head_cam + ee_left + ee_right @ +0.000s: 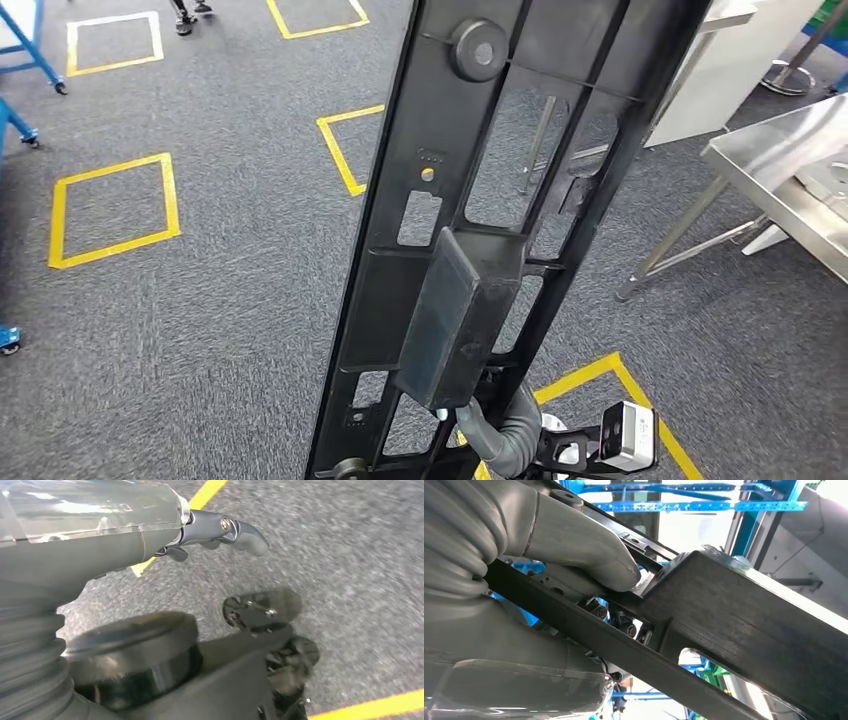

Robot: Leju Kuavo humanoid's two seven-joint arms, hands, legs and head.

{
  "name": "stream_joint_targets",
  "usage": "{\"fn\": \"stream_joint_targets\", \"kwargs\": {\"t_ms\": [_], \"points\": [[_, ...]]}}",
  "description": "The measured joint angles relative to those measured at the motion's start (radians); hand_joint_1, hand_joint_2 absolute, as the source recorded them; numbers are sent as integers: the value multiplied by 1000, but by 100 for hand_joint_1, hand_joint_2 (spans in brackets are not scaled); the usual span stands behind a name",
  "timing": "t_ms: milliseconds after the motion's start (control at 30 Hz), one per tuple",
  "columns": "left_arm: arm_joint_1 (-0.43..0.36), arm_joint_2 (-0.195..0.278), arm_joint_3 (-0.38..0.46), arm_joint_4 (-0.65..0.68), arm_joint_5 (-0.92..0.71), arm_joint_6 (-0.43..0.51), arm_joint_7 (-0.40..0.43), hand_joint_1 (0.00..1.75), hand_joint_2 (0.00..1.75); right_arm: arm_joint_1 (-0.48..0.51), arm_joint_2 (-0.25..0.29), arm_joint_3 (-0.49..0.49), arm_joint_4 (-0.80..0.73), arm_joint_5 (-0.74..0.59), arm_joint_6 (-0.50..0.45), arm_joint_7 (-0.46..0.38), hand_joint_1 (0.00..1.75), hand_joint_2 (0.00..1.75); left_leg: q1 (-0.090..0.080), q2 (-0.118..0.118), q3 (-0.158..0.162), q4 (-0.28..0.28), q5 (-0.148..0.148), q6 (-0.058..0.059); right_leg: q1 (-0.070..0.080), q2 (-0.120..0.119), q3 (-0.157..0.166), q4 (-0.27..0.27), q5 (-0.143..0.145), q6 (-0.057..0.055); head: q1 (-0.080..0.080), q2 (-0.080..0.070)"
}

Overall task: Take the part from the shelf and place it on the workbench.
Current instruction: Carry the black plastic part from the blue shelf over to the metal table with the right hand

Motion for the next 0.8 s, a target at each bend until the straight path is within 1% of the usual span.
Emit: {"fn": "stream_joint_targets", "kwargs": {"t_ms": [33,67,100,133,167,200,233,267,300,333,367,400,433,467,500,533,567,600,633,667,700,733,767,800], "points": [[0,0,0,0,1,0,0,0,175,-3,0,0,2,0,1,0,175,175,-2,14,1,-2,0,4,0,-34,-27,54,-28,3,0,0],[2,0,0,0,1,0,0,0,175,-7,0,0,4,0,2,0,175,175,-4,28,2,-2,-2,7,-1,-54,-62,122,-60,6,0,0],[4,0,0,0,2,0,0,0,175,-9,0,0,7,0,3,0,175,175,-5,43,1,-2,-3,8,-3,-62,-96,186,-83,9,0,0],[5,0,1,0,3,0,0,0,175,-9,0,-1,10,-1,3,0,175,175,-7,58,2,-2,-5,9,-5,-66,-117,225,-90,10,0,0],[5,0,1,0,2,-1,0,0,175,-9,0,-1,13,-1,3,0,175,175,-8,71,3,-1,-7,8,-7,-68,-118,225,-78,11,0,0],[4,0,1,0,1,-1,0,0,175,-9,0,-1,16,-1,3,0,175,175,-8,83,6,-1,-10,7,-7,-73,-97,183,-49,9,0,0],[3,0,1,0,-1,-2,1,0,175,-10,0,-2,17,-1,4,0,175,175,-9,93,10,-1,-12,5,-5,-87,-58,110,-13,5,0,0],[2,0,1,0,-3,-3,1,0,175,-12,0,-2,18,-1,4,0,175,175,-11,102,14,-1,-16,2,0,-111,-19,38,13,-2,0,0],[1,-1,1,0,-4,-4,1,0,175,-14,0,-2,18,0,4,-1,175,175,-12,110,18,-1,-19,-2,7,-131,11,-18,29,-9,0,0],[1,-1,1,0,-4,-5,1,0,175,-15,0,-2,18,0,4,-2,175,175,-13,118,21,-1,-22,-7,13,-146,26,-49,34,-15,0,0],[1,-1,1,0,-5,-6,1,0,175,-17,0,-2,19,0,3,-4,175,175,-13,127,23,-2,-24,-12,18,-149,27,-56,30,-20,0,0],[1,-2,1,0,-5,-6,1,0,175,-17,0,-2,19,0,3,-6,175,175,-13,137,27,-4,-25,-17,18,-136,26,-59,32,-23,0,0],[0,-2,1,0,-5,-6,1,0,175,-16,0,-3,19,1,2,-7,175,175,-12,139,30,-3,-29,-23,15,-125,28,-63,34,-27,0,0],[-2,-3,1,0,-5,-6,0,0,175,-16,0,-3,19,1,2,-9,175,175,-11,126,29,8,-38,-28,11,-113,32,-68,37,-32,0,0],[-2,-3,1,0,-5,-6,0,0,175,-17,0,-3,19,2,1,-11,175,175,-9,104,18,36,-57,-32,7,-101,37,-74,39,-37,0,0],[-1,-3,1,0,-6,-6,0,0,175,-17,0,-3,19,2,1,-13,175,175,-7,76,-5,88,-85,-36,3,-90,40,-77,41,-40,0,0],[1,-2,1,0,-6,-5,0,0,175,-18,0,-2,19,3,1,-15,175,175,-7,55,-37,156,-118,-37,3,-78,41,-78,41,-43,0,0],[3,-2,1,0,-6,-5,0,0,175,-18,0,-2,20,3,1,-15,175,175,-6,46,-74,225,-145,-39,4,-65,41,-77,40,-45,0,0],[6,-1,1,0,-6,-5,0,0,175,-18,0,-2,21,4,1,-16,175,175,-6,43,-103,275,-156,-41,4,-50,42,-76,39,-45,0,0],[7,-1,1,0,-6,-4,1,0,175,-18,0,-2,22,4,1,-16,175,175,-6,42,-115,287,-146,-41,4,-36,43,-74,38,-45,0,0],[7,0,1,0,-6,-4,1,0,175,-17,0,-2,23,4,1,-16,175,175,-5,39,-108,258,-115,-41,4,-20,44,-72,37,-43,0,0],[6,0,1,0,-6,-3,1,0,175,-17,0,-2,24,4,1,-16,175,175,-4,31,-83,195,-73,-40,3,-6,46,-69,35,-41,0,0],[5,0,1,0,-6,-3,1,0,175,-18,0,-2,24,4,1,-16,175,175,-1,9,-53,125,-38,-39,2,6,47,-65,32,-37,0,0],[5,0,1,0,-6,-3,1,0,175,-18,0,-1,24,4,1,-16,175,175,2,-16,-28,65,-14,-38,2,18,44,-60,29,-33,0,0]]}}
